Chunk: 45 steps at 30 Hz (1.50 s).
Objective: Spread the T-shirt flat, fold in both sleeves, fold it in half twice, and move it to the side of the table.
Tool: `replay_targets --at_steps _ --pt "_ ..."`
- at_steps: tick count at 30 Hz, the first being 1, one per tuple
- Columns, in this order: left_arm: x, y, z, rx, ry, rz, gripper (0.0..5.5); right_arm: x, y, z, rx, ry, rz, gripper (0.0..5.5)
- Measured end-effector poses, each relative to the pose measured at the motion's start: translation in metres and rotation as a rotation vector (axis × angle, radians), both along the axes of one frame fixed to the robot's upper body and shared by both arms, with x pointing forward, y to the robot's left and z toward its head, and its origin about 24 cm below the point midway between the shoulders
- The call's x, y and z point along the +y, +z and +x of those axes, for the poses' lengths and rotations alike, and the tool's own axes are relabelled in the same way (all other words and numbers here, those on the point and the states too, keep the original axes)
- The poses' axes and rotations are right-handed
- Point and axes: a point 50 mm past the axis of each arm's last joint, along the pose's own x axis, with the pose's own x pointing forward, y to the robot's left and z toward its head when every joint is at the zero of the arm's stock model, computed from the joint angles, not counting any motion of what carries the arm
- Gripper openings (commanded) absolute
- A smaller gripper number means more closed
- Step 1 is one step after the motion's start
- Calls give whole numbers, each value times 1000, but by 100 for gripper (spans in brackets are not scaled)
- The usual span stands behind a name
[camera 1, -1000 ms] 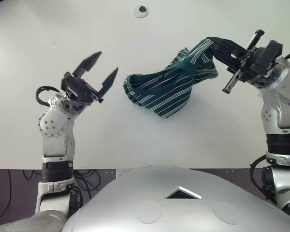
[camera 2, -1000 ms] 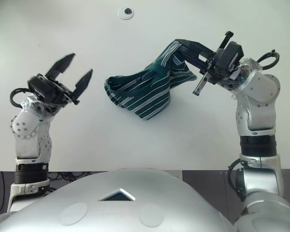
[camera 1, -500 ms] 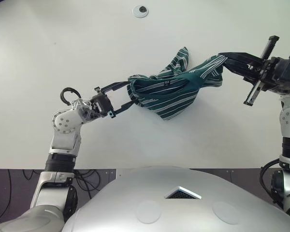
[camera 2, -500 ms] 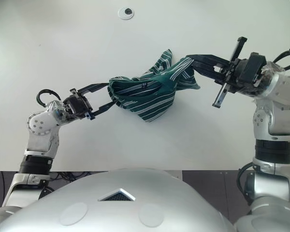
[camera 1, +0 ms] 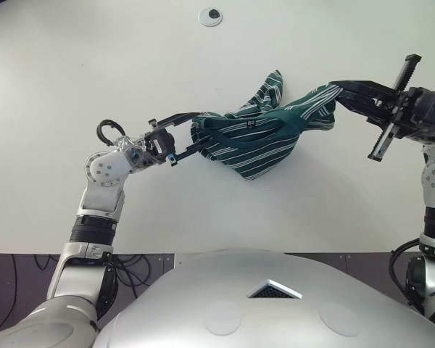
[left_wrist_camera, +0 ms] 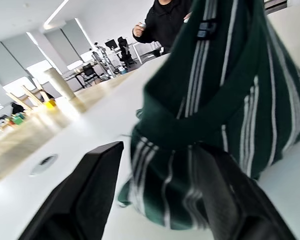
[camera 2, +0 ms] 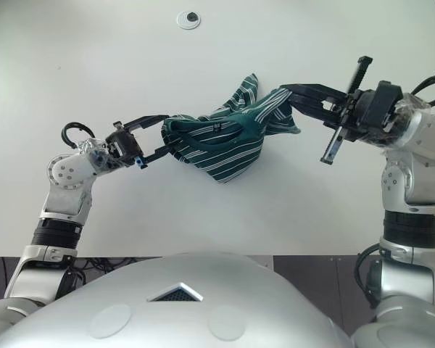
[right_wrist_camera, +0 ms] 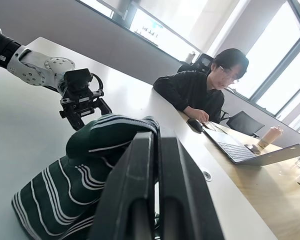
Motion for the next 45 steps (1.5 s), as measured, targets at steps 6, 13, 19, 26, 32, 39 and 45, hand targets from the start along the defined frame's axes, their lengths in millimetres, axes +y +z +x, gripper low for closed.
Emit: replay_targets --at_steps 6,13,19,26,32,39,45 --pt "3 -4 1 82 -2 -55 117 0 0 0 -2 -1 0 0" --pt "6 -7 -1 120 -30 -78 20 0 0 0 -4 -6 1 0" --pt "9 -13 -4 123 -36 -65 4 0 1 1 -7 -22 3 0" --pt "14 63 52 -339 147 -35 4 -2 10 48 -143 -315 10 0" --pt "3 170 126 -701 279 163 4 12 46 110 -271 -486 -24 0" --pt "-11 250 186 -852 488 489 4 25 110 179 -302 -790 48 0" --pt "-3 290 195 -931 705 600 4 36 169 189 -394 -917 58 0"
